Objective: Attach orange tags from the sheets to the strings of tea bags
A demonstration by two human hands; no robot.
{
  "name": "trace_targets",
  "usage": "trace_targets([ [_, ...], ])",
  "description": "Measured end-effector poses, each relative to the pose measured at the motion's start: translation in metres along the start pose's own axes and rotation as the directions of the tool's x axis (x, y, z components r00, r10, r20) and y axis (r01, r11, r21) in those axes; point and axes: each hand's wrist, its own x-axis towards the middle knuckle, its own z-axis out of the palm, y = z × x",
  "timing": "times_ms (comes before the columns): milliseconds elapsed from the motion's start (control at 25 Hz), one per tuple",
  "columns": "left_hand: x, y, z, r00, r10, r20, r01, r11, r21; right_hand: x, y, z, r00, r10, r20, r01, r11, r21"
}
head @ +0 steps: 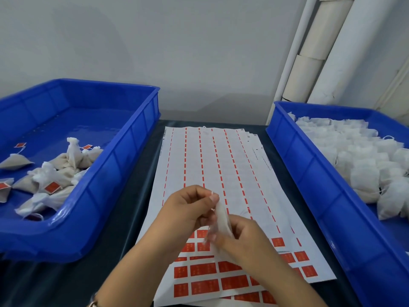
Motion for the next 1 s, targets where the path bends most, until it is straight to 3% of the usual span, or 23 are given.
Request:
trace_targets([
  [40,0.001,-0.001,-0.002,0.999,-0.002,-0.039,0.001,1.0,-0.014,-0.001,0.0,0.0,0.999,0.054,0.003,-0.054,0.998,0.013],
  [120,0.003,-0.005,-0.006,0.989,-0.008,-0.145,0.007,1.0,-0.008,-0.004,0.0,-0.004,0.985,0.123,0.117,-0.147,0.963,0.226],
  [200,0.005,-0.011,-0.008,0.967,-0.007,-0.254,0.014,1.0,0.028,-0.005,-0.002,-0.009,0.969,0.069,0.236,-0.189,0.822,0.537],
  [280,0.005,-0.017,-0.006,0.956,-0.022,-0.292,0.032,0.999,0.03,-0.005,-0.003,-0.012,0.968,0.022,0.25,-0.196,0.687,0.699],
  [360,0.005,-0.02,-0.005,0.955,-0.131,-0.264,0.089,0.982,-0.166,-0.005,0.0,-0.01,0.973,0.023,0.229,-0.162,0.776,0.61],
  [480,0.006,-0.016,-0.013,0.949,-0.309,-0.069,0.227,0.817,-0.53,-0.007,0.003,-0.01,0.985,0.074,0.158,-0.12,0.944,0.306],
  [600,0.006,-0.015,-0.028,0.943,-0.33,0.044,0.263,0.658,-0.706,-0.009,0.006,-0.019,0.982,0.12,0.143,-0.152,0.959,0.238],
  [680,0.008,-0.013,-0.032,0.94,-0.341,-0.031,0.217,0.664,-0.716,-0.009,0.006,-0.026,0.98,0.13,0.151,-0.163,0.959,0.23],
  [720,0.009,-0.012,-0.033,0.936,-0.334,-0.111,0.189,0.742,-0.643,-0.01,0.006,-0.029,0.979,0.127,0.159,-0.162,0.96,0.229],
  [800,0.008,-0.007,-0.033,0.949,-0.224,-0.221,0.149,0.939,-0.311,-0.011,0.005,-0.034,0.975,0.116,0.19,-0.155,0.966,0.205],
  [840,0.006,-0.005,-0.033,0.98,-0.11,-0.164,0.098,0.992,-0.076,-0.012,0.004,-0.037,0.971,0.115,0.208,-0.155,0.97,0.189],
  [880,0.002,-0.003,-0.031,1.0,-0.017,-0.009,0.018,0.991,0.132,-0.012,0.002,-0.038,0.967,0.119,0.225,-0.16,0.972,0.172],
  [960,-0.003,0.0,-0.024,0.953,0.003,0.302,-0.119,0.922,0.368,-0.013,0.0,-0.04,0.961,0.116,0.25,-0.155,0.977,0.144],
  [1000,-0.004,0.0,-0.021,0.93,-0.001,0.369,-0.17,0.886,0.432,-0.013,-0.002,-0.04,0.959,0.104,0.262,-0.147,0.978,0.148],
])
